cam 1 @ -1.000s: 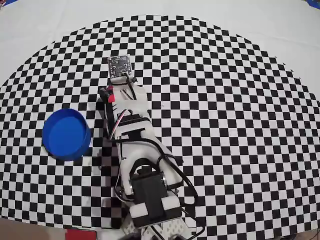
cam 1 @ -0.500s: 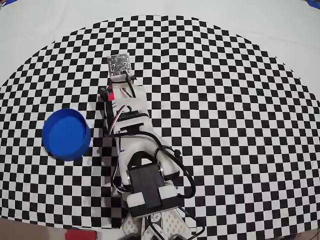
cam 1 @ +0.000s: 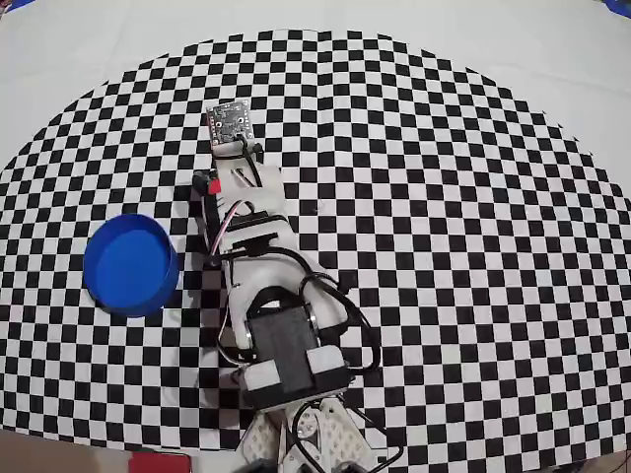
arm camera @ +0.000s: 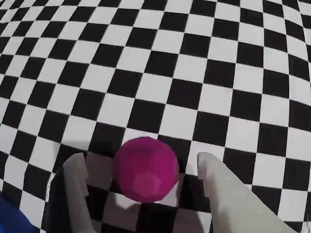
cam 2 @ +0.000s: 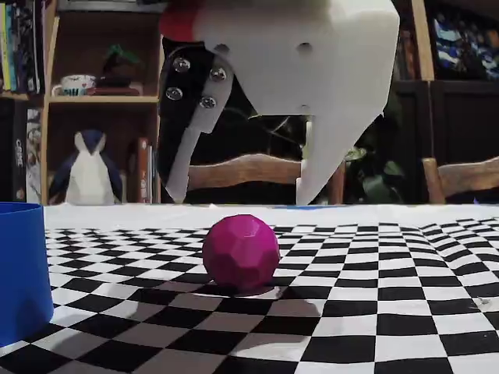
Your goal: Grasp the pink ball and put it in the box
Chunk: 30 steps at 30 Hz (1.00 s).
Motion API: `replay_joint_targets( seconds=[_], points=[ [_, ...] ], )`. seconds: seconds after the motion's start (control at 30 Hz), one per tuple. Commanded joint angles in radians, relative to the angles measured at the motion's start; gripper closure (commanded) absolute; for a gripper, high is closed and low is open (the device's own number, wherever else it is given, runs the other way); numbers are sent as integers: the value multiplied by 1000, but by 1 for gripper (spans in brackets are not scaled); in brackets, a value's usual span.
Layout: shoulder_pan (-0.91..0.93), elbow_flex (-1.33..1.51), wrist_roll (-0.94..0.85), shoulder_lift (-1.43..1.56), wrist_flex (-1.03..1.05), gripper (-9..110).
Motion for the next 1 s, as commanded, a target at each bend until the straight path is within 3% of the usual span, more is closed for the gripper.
replay_joint_targets(
  seconds=[0.0,0.97],
  points=[
    [-5,-43,-9,-2,-3,75],
    [5,-104,-9,-81,-5,75]
  ],
)
